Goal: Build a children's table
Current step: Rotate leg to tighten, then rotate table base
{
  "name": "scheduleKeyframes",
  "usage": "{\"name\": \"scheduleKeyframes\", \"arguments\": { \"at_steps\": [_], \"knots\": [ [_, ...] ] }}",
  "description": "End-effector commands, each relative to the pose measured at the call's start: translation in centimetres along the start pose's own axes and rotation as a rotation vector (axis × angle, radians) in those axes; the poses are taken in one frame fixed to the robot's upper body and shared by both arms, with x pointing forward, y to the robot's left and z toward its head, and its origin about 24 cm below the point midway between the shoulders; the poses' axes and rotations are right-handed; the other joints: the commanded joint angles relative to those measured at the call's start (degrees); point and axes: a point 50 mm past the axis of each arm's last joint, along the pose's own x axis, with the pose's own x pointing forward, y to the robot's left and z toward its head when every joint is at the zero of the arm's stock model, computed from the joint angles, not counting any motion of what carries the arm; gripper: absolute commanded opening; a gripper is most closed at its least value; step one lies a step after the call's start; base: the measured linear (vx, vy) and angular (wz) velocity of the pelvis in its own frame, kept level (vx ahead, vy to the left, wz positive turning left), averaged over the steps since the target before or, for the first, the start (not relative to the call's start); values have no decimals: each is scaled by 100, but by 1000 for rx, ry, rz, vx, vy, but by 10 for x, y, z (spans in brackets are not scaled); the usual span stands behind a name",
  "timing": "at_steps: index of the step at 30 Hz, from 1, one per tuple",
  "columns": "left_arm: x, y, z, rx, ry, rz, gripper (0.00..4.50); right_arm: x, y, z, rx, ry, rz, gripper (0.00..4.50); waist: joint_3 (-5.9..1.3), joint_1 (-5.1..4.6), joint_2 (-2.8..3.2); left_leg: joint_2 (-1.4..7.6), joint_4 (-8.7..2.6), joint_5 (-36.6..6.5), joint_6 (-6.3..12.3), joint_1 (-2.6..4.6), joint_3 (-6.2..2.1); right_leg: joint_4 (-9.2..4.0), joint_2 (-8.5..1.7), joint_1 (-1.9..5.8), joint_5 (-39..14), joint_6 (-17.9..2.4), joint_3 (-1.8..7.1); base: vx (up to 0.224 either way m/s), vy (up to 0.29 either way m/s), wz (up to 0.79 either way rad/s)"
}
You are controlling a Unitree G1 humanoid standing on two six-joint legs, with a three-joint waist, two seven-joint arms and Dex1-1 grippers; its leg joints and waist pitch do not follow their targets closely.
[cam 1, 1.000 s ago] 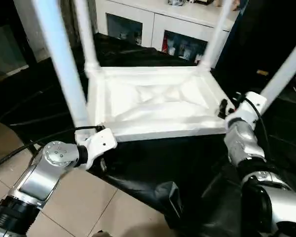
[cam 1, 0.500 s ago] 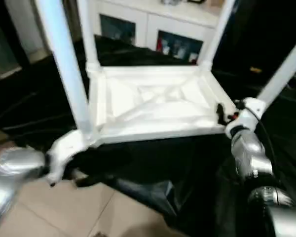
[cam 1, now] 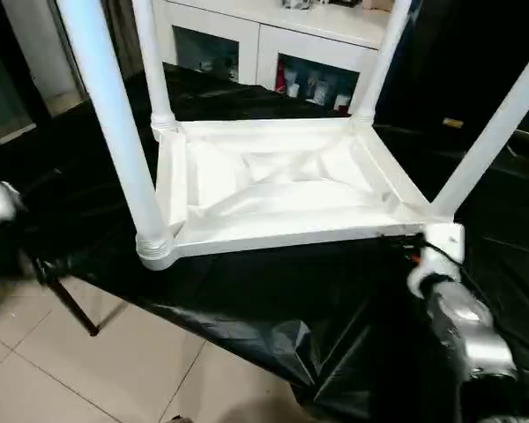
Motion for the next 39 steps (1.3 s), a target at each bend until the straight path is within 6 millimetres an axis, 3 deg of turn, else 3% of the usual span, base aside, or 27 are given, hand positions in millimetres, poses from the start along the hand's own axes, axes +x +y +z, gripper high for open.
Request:
{"name": "scheduleKeyframes", "arguments": {
  "at_steps": [1,4,11,15,17,20,25,31,34,35,39],
  "knots": [
    [1,-2,5,-15,-74,-39,447,-3,-10,2,-14,10,-56,380,-321,-7,159,-4,-446,-1750,-187,65,31,-519,-258,198,-1344,-987,227,0,0,0],
    [20,-12,9,-53,-154,-140,447,-3,-8,-5,-34,66,-50,380,-330,-4,149,5,-442,-1616,-164,49,35,-509,-267,210,-1283,-981,234,0,0,0],
    [47,-13,4,-65,-189,-170,447,0,5,-4,-43,78,-7,380,-345,7,119,6,-425,-1390,-137,47,43,-500,-269,227,-1095,-964,233,0,0,0],
    [68,-9,-2,-87,-207,-143,447,6,20,-1,-49,85,55,380,-336,48,123,7,-427,-1537,-166,89,54,-529,-270,201,-1300,-926,234,0,0,0],
    [74,-9,-2,-105,-213,-138,447,9,24,0,-62,92,76,380,-341,50,115,13,-434,-1506,-188,65,38,-516,-287,225,-1341,-921,233,0,0,0],
    [73,-5,-6,-120,-185,-114,447,12,29,4,-69,86,90,380,-351,52,130,12,-432,-1429,-214,54,35,-506,-287,232,-1235,-908,234,0,0,0],
    [51,5,-8,-124,-163,-63,447,12,26,6,-66,83,80,380,-382,29,136,-3,-425,-1208,-217,17,22,-463,-274,278,-846,-945,225,0,0,0],
    [36,18,-15,-115,-132,27,447,11,27,4,-67,86,83,380,-368,0,153,3,-427,-1284,-188,44,30,-469,-271,263,-760,-1049,224,0,0,0],
    [42,20,-14,-114,-154,32,447,12,27,4,-69,84,88,380,-366,12,160,14,-431,-1314,-192,53,30,-470,-286,262,-791,-1087,229,0,0,0],
    [45,19,-14,-114,-160,27,447,12,27,4,-69,84,88,380,-361,22,133,15,-430,-1362,-187,62,38,-487,-289,252,-867,-1091,231,0,0,0],
    [86,12,-4,-133,-246,-83,447,14,30,5,-75,85,99,380,-359,101,141,23,-430,-1426,-231,94,50,-501,-313,232,-1015,-1108,240,0,0,0]
  ]
}}
